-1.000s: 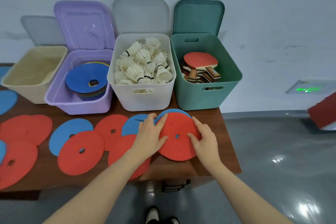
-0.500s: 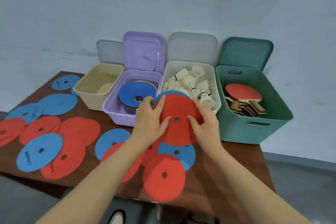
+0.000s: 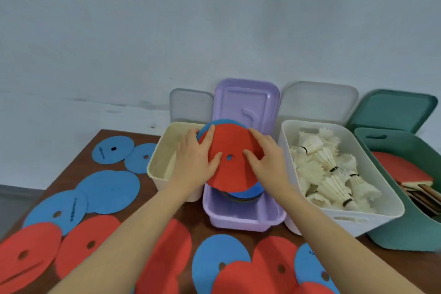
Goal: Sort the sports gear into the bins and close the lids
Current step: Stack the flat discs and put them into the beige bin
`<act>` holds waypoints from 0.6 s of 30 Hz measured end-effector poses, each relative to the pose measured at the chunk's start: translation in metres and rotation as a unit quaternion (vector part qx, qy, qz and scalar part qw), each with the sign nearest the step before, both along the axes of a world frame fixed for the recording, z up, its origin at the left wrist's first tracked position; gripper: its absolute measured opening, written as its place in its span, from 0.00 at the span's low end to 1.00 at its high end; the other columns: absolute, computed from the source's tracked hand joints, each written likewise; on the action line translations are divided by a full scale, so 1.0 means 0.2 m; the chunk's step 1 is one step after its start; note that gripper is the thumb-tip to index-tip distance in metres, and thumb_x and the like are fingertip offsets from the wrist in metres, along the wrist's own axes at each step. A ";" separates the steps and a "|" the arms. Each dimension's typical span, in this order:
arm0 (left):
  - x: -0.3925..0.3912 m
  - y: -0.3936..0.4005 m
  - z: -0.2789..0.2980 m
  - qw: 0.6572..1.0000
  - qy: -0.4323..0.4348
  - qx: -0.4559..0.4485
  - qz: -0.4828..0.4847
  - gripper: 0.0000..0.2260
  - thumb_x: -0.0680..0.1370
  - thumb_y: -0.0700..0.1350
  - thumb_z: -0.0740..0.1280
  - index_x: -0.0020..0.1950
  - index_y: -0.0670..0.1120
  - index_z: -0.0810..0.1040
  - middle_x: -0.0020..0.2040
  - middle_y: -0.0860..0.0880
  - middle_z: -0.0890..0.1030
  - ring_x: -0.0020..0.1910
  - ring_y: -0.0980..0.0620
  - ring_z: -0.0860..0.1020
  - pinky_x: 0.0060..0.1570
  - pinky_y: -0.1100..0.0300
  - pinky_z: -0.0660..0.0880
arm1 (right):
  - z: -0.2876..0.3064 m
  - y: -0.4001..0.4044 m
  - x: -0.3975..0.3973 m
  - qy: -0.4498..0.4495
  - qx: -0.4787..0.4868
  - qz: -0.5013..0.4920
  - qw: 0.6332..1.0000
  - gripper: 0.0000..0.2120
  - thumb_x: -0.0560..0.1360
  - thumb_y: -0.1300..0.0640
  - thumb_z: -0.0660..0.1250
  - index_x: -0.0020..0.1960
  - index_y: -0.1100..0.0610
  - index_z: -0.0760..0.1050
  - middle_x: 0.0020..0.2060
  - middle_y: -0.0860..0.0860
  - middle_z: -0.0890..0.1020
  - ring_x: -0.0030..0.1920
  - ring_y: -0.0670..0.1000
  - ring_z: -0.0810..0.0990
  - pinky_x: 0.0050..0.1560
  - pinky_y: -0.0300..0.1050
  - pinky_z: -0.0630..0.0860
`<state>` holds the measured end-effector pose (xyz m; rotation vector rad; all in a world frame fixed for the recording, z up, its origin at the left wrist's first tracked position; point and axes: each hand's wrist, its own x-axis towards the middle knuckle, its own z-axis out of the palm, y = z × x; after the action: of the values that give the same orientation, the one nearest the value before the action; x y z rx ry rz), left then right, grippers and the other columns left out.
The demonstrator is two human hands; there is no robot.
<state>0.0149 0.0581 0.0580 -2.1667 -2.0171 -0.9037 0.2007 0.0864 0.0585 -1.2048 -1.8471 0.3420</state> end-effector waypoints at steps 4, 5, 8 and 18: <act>-0.34 0.17 -0.04 0.999 0.041 -0.019 0.005 0.30 0.73 0.55 0.64 0.71 0.43 0.66 0.61 0.37 0.69 0.58 0.38 0.70 0.55 0.44 0.71 | -0.05 0.15 -0.33 -0.030 -0.053 -0.012 0.998 0.25 0.70 0.53 0.64 0.67 0.54 0.71 0.55 0.53 0.79 0.54 0.56 0.77 0.57 0.58 0.71; -0.40 0.22 -0.06 0.999 0.048 -0.025 0.005 0.30 0.73 0.54 0.66 0.71 0.44 0.66 0.61 0.38 0.69 0.57 0.38 0.69 0.54 0.44 0.70 | -0.06 0.19 -0.40 -0.036 -0.066 -0.015 0.997 0.25 0.70 0.52 0.63 0.67 0.54 0.71 0.55 0.54 0.79 0.55 0.56 0.77 0.57 0.58 0.70; -0.56 0.33 -0.12 0.996 0.066 -0.067 0.005 0.30 0.74 0.54 0.66 0.73 0.46 0.63 0.64 0.39 0.66 0.58 0.39 0.68 0.55 0.46 0.68 | -0.12 0.28 -0.58 -0.050 -0.087 -0.033 0.994 0.25 0.70 0.53 0.64 0.67 0.55 0.70 0.55 0.55 0.79 0.55 0.58 0.77 0.57 0.57 0.70; -0.79 0.52 -0.35 0.956 0.187 -0.225 -0.024 0.29 0.77 0.57 0.59 0.76 0.51 0.55 0.71 0.43 0.60 0.60 0.41 0.65 0.59 0.49 0.63 | -0.38 0.38 -0.76 -0.310 -0.181 -0.076 0.930 0.23 0.76 0.47 0.61 0.69 0.51 0.63 0.60 0.53 0.68 0.58 0.57 0.67 0.57 0.51 0.60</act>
<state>-0.1427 0.1620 -0.0126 -2.3697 -2.1230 -0.0071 0.0491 0.1619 -0.0172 -1.8599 -2.2636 0.2343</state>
